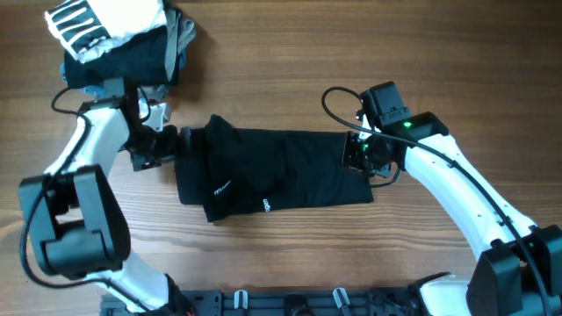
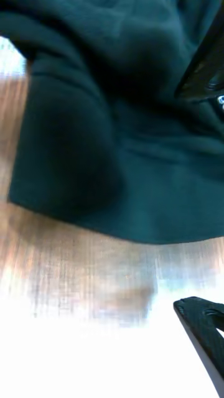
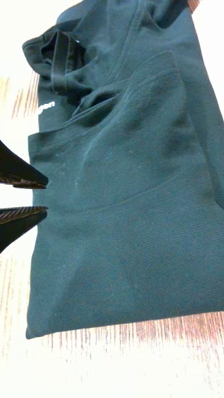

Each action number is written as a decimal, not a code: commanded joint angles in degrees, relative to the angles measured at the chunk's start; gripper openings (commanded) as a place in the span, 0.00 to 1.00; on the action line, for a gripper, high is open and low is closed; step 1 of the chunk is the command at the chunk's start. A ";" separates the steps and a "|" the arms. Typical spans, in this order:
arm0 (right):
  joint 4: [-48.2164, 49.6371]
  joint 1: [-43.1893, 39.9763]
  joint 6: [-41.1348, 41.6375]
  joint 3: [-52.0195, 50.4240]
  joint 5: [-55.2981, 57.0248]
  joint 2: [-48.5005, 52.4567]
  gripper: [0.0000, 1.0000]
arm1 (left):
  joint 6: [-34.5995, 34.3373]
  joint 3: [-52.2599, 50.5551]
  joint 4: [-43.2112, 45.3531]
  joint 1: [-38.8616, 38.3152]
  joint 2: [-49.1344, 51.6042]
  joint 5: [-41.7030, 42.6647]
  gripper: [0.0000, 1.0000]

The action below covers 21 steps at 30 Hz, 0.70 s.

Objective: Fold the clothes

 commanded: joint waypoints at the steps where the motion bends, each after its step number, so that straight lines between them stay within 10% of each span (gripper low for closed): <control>1: 0.46 0.02 0.35 0.15 -1.16 0.66 0.14 | 11.26 -0.50 0.68 2.29 3.65 8.00 1.00; 6: 1.38 0.02 -1.09 0.15 -1.20 0.66 0.14 | 25.57 -3.02 -0.09 -0.04 7.04 18.93 0.91; 15: 2.58 0.02 -1.18 0.15 -1.16 0.66 0.14 | 25.53 -3.80 -0.31 -1.51 9.53 21.24 0.69; 19: 2.91 0.02 -1.33 0.15 -0.96 0.66 0.14 | 25.51 -3.80 -0.33 -5.44 9.53 21.24 0.84; 21: 2.95 0.02 -1.33 0.15 -0.96 0.66 0.14 | 25.51 -3.80 -0.31 -7.96 9.53 20.33 0.72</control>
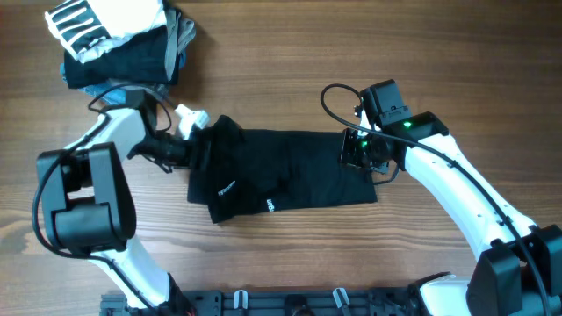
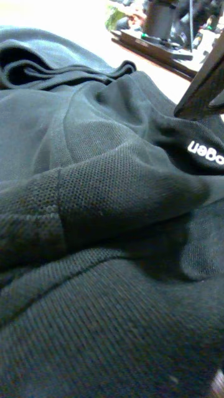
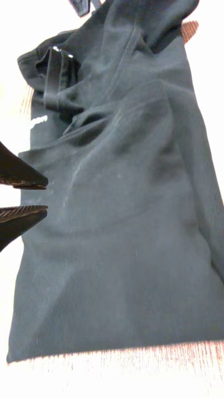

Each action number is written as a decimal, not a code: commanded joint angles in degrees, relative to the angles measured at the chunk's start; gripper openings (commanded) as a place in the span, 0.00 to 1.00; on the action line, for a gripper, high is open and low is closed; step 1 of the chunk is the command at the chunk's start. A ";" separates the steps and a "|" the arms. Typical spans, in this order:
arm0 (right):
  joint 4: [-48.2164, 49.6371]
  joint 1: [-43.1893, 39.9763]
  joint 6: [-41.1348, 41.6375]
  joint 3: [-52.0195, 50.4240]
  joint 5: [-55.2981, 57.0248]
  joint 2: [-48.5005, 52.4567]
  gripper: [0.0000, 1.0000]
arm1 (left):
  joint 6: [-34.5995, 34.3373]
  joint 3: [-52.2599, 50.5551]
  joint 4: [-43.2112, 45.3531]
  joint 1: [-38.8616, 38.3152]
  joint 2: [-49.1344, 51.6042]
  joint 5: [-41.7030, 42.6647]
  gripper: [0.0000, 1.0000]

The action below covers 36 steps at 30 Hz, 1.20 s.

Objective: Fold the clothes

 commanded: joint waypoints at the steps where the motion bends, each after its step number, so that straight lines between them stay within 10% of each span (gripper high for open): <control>1: 0.28 0.02 -0.63 0.15 -0.70 0.66 0.14 | 0.37 -1.68 0.24 -4.92 2.40 -5.11 0.65; 2: 0.31 0.02 -0.66 0.15 -0.70 0.66 0.14 | -1.79 -1.68 0.24 -6.27 2.40 -8.15 0.37; 4: 0.33 0.02 -0.63 0.15 -0.70 0.66 0.14 | -5.22 -1.68 0.94 -6.49 2.40 -10.19 0.16; 7: 0.31 0.02 -0.63 0.15 -0.70 0.66 0.14 | -9.33 -1.68 1.55 -6.49 2.40 -11.45 0.24; 13: -0.04 0.02 -0.66 0.15 -0.70 0.66 0.14 | -17.03 -1.46 1.86 -6.27 2.14 -12.39 0.04; 18: -0.22 -0.11 0.00 0.17 3.65 0.63 0.11 | -19.56 12.24 -18.82 -5.70 -0.46 -27.30 0.04; 23: -0.15 -5.38 0.48 0.17 3.58 0.63 0.11 | -24.33 35.67 -34.69 -9.29 -0.76 -22.03 0.04; 36: -0.48 -17.51 -0.22 0.17 3.61 0.63 0.12 | -38.21 38.10 -20.20 -40.72 0.83 -17.86 0.04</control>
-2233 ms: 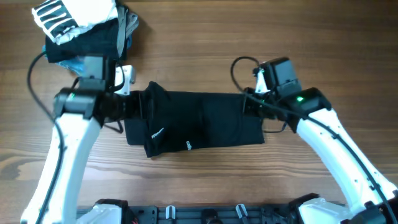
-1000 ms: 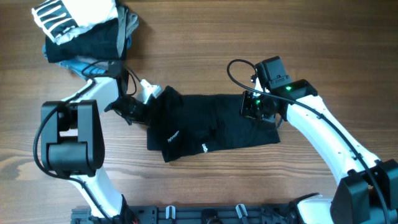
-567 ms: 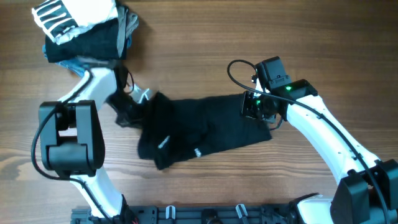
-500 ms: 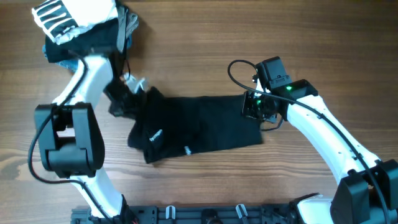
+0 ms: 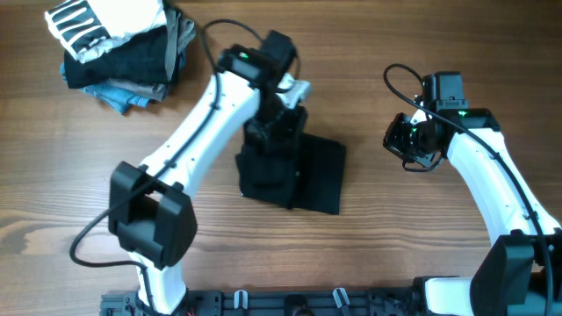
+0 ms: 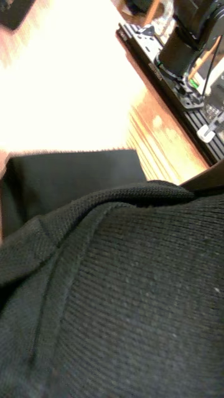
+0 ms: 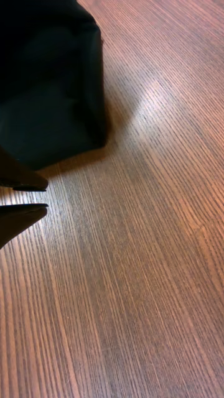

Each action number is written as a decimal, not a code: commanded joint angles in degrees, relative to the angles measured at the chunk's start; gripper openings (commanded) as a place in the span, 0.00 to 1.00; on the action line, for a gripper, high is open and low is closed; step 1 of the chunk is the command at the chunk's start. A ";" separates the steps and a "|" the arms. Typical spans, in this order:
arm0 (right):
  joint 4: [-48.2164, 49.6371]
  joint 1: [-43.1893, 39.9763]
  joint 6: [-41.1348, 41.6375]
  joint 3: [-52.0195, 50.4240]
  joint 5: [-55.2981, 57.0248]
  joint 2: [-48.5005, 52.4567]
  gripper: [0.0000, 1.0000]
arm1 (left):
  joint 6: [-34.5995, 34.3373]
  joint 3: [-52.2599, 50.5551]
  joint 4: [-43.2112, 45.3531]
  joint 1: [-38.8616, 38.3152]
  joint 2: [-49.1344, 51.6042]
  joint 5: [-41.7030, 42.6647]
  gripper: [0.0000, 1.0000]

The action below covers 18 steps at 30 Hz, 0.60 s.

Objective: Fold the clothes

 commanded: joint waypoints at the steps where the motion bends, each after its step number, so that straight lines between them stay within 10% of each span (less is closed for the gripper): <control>1: -0.04 -0.13 -0.24 0.17 0.79 0.63 0.12 | -1.44 0.87 2.40 -5.27 0.92 0.07 0.04; 4: -0.07 -0.13 -0.76 0.17 0.76 0.63 0.18 | -1.40 0.46 2.95 -9.01 1.05 -6.38 0.60; 5: -0.11 -0.13 -1.84 0.17 0.70 0.63 0.25 | -1.40 0.46 3.10 -9.44 1.05 -8.24 0.64; 11: -0.22 1.25 -29.79 0.17 -26.71 0.63 0.54 | -1.38 1.38 -2.67 1.14 -0.13 -10.95 0.69; 18: 2.75 15.50 -11.17 -5.18 -13.68 1.11 0.67 | -1.33 1.38 -2.56 13.51 -0.11 -10.38 0.56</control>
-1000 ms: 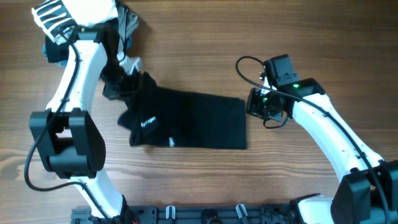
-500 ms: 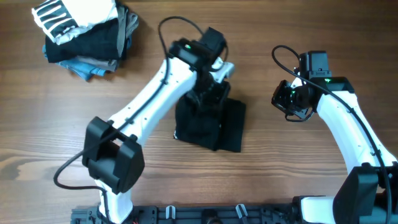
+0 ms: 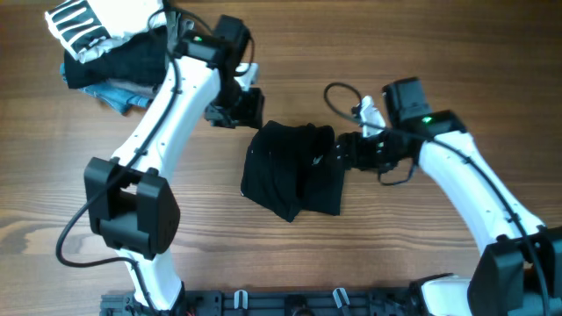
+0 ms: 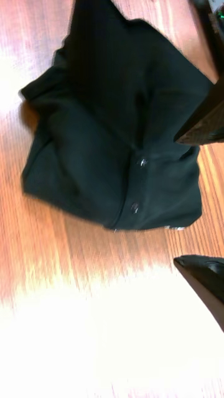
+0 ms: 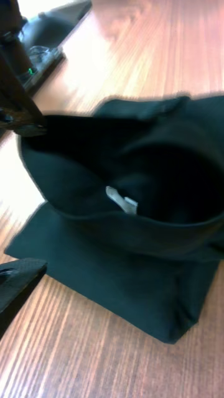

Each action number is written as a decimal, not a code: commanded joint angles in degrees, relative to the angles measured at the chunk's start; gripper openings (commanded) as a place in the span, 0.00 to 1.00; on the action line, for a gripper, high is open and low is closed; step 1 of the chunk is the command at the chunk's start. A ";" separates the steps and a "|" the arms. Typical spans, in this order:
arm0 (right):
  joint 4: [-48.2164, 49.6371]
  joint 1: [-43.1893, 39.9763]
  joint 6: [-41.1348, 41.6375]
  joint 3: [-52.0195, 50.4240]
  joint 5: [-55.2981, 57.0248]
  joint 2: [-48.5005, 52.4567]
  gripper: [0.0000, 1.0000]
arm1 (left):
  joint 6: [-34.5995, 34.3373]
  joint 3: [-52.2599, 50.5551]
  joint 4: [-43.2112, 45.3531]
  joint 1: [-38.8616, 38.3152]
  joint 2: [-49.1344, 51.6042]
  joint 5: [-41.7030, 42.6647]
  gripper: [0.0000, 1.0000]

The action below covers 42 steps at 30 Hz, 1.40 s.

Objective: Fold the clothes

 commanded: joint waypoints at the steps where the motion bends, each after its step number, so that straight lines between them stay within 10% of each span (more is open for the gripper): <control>1: 5.68 4.52 7.54 -4.90 4.24 1.33 0.54 | 0.81 1.16 0.02 2.32 -0.26 0.98 0.57; 4: 10.21 4.17 8.00 -4.07 4.22 1.05 0.04 | 1.36 1.11 1.49 2.27 -0.17 1.20 0.65; 18: -5.84 1.16 17.16 0.74 30.18 -6.23 0.04 | 1.36 1.11 3.06 2.27 0.66 1.20 0.80; 19: -5.05 0.79 16.24 0.74 30.16 -6.21 0.10 | 1.33 1.11 3.06 2.27 0.66 1.20 0.83; 21: -1.90 0.79 8.55 0.74 26.64 -6.21 0.59 | 1.36 1.11 3.06 2.27 0.68 1.20 0.90; 23: 1.46 0.76 2.80 0.76 21.86 -6.23 0.59 | 1.36 1.11 2.40 2.27 0.68 1.20 0.75; 26: 8.31 0.79 -4.35 0.76 1.79 -6.23 0.33 | 1.36 1.11 0.22 1.73 0.68 1.20 0.23; 27: 10.62 1.03 -4.35 0.72 -4.70 -6.10 0.17 | 1.36 1.09 0.37 1.40 0.68 1.18 0.20; 30: 16.50 3.63 -3.21 -1.29 -6.08 -2.84 0.04 | 1.31 1.09 1.51 1.16 0.70 1.20 0.16; 32: 18.12 5.09 1.79 -2.89 0.46 2.86 0.04 | 1.31 1.11 1.49 1.20 0.70 1.20 0.40; 39: 18.58 3.30 19.65 -3.39 1.18 21.77 0.04 | 1.31 0.00 1.86 1.22 0.72 1.18 0.59; 42: 23.08 2.84 11.65 -3.10 -7.63 17.99 0.04 | 1.11 -5.68 2.89 1.20 0.72 10.32 0.26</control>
